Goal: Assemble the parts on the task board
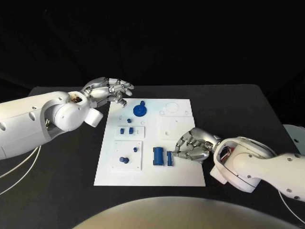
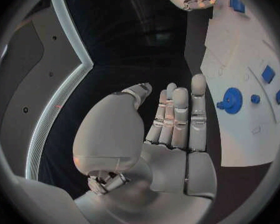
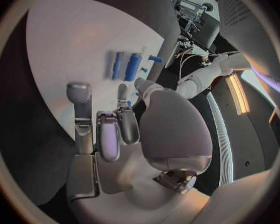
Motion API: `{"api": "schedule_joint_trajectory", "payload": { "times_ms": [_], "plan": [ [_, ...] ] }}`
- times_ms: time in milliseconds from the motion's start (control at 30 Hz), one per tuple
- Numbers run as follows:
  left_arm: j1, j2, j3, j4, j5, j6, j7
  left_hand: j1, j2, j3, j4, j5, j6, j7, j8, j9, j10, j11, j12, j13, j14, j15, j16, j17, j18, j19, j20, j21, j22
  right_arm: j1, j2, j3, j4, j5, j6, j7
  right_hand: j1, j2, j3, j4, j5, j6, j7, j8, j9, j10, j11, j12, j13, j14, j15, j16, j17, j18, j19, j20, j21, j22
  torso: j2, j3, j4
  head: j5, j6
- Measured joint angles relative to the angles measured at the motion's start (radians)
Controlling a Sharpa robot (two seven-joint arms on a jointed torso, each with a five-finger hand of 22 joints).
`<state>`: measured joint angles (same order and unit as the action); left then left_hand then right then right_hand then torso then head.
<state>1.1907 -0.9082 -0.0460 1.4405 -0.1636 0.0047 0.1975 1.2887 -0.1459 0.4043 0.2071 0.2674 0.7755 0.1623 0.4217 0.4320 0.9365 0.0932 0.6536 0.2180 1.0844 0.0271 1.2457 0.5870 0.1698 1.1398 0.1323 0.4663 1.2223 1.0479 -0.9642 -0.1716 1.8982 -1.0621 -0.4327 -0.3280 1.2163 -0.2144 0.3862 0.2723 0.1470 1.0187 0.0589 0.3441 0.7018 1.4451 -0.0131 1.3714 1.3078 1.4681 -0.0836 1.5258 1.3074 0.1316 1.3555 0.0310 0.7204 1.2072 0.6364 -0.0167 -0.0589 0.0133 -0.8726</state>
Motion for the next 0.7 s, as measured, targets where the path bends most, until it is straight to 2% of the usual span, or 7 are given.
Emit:
{"api": "schedule_joint_trajectory", "payload": {
  "times_ms": [67,200,367,433,533,600,700],
  "plan": [
    [-0.001,0.001,-0.004,-0.003,0.004,-0.005,0.004,0.000,0.000,-0.005,0.005,0.000,0.000,0.000,0.000,0.000,0.000,0.000,0.000,0.000,-0.022,0.002,-0.014,-0.026,0.000,-0.007,0.004,-0.007,-0.002,0.027,-0.001,0.000,-0.025,0.056,0.003,0.060,0.032,0.005,0.034,-0.021,0.007,-0.046,0.016,-0.006,0.012,-0.096,0.014,-0.133,-0.024,-0.002,0.020,-0.082,-0.013,0.039,-0.076,0.013,-0.214,-0.097,-0.005,-0.0024,-0.0012,-0.003,0.000],
    [-0.004,0.006,-0.007,-0.009,0.018,-0.027,0.019,0.009,-0.006,-0.014,0.020,0.000,-0.005,0.005,0.004,0.001,-0.025,0.012,-0.002,-0.005,-0.101,0.013,-0.070,-0.064,0.000,-0.061,0.011,-0.044,-0.024,0.077,0.011,0.001,-0.113,0.198,0.003,0.176,0.096,0.013,0.169,-0.102,0.051,-0.125,0.055,-0.030,0.017,-0.388,0.052,-0.577,-0.357,-0.173,0.057,-0.445,-0.403,0.039,-0.180,0.045,-0.388,-0.204,-0.017,-0.0087,-0.0050,-0.008,0.000],
    [-0.015,0.023,-0.009,-0.028,0.045,-0.076,0.059,0.038,-0.004,-0.016,0.031,-0.021,-0.012,0.014,0.011,-0.003,-0.062,0.036,-0.069,-0.050,-0.230,0.046,-0.214,-0.133,0.000,-0.156,0.040,-0.150,-0.105,0.121,0.056,0.007,-0.260,0.415,0.002,0.320,0.095,0.014,0.274,-0.213,0.046,-0.182,0.109,-0.084,-0.044,-0.476,0.103,-0.841,-0.612,-0.345,0.112,-0.819,-0.654,0.039,-0.316,0.091,-0.504,-0.282,-0.031,-0.0137,-0.0084,-0.011,0.006],
    [-0.023,0.037,-0.010,-0.048,0.061,-0.104,0.085,0.049,-0.004,-0.019,0.039,-0.036,-0.014,0.025,-0.009,-0.029,-0.059,0.045,-0.115,-0.083,-0.268,0.063,-0.319,-0.183,0.000,-0.192,0.059,-0.216,-0.167,0.130,0.089,0.010,-0.339,0.503,0.005,0.383,0.067,0.042,0.296,-0.252,0.020,-0.186,0.135,-0.103,-0.085,-0.493,0.136,-0.977,-0.761,-0.424,0.156,-0.982,-0.730,0.039,-0.412,0.124,-0.578,-0.336,-0.037,-0.0134,-0.0089,-0.012,0.025],
    [-0.033,0.067,-0.010,-0.087,0.090,-0.146,0.126,0.062,-0.004,-0.018,0.043,-0.053,-0.007,0.033,-0.041,-0.060,-0.048,0.056,-0.186,-0.126,-0.307,0.085,-0.478,-0.253,0.000,-0.252,0.079,-0.311,-0.256,0.138,0.139,0.014,-0.453,0.611,0.017,0.468,0.017,0.038,0.305,-0.265,0.008,-0.190,0.149,-0.122,-0.129,-0.505,0.166,-1.095,-0.901,-0.501,0.200,-1.119,-0.799,0.038,-0.484,0.174,-0.651,-0.427,-0.048,-0.0112,-0.0088,-0.014,0.058],
    [-0.036,0.087,-0.010,-0.113,0.108,-0.172,0.152,0.069,-0.001,-0.022,0.047,-0.061,-0.007,0.033,-0.062,-0.079,-0.053,0.061,-0.239,-0.147,-0.324,0.102,-0.588,-0.294,0.000,-0.297,0.092,-0.380,-0.323,0.140,0.166,0.016,-0.515,0.664,0.027,0.513,-0.009,0.038,0.279,-0.274,0.014,-0.190,0.149,-0.132,-0.161,-0.499,0.179,-1.153,-0.985,-0.522,0.218,-1.187,-0.838,0.039,-0.521,0.207,-0.657,-0.511,-0.055,-0.0087,-0.0075,-0.014,0.085],
    [-0.041,0.121,-0.009,-0.156,0.138,-0.211,0.192,0.075,0.001,-0.030,0.051,-0.066,-0.007,0.033,-0.091,-0.105,-0.077,0.059,-0.312,-0.155,-0.357,0.131,-0.725,-0.344,0.000,-0.364,0.114,-0.405,-0.418,0.142,0.206,0.019,-0.606,0.731,0.048,0.578,-0.022,0.049,0.236,-0.276,0.014,-0.190,0.150,-0.141,-0.199,-0.491,0.187,-1.200,-1.065,-0.523,0.224,-1.241,-0.871,0.038,-0.538,0.224,-0.657,-0.602,-0.063,-0.0043,-0.0047,-0.012,0.116]
  ]
}}
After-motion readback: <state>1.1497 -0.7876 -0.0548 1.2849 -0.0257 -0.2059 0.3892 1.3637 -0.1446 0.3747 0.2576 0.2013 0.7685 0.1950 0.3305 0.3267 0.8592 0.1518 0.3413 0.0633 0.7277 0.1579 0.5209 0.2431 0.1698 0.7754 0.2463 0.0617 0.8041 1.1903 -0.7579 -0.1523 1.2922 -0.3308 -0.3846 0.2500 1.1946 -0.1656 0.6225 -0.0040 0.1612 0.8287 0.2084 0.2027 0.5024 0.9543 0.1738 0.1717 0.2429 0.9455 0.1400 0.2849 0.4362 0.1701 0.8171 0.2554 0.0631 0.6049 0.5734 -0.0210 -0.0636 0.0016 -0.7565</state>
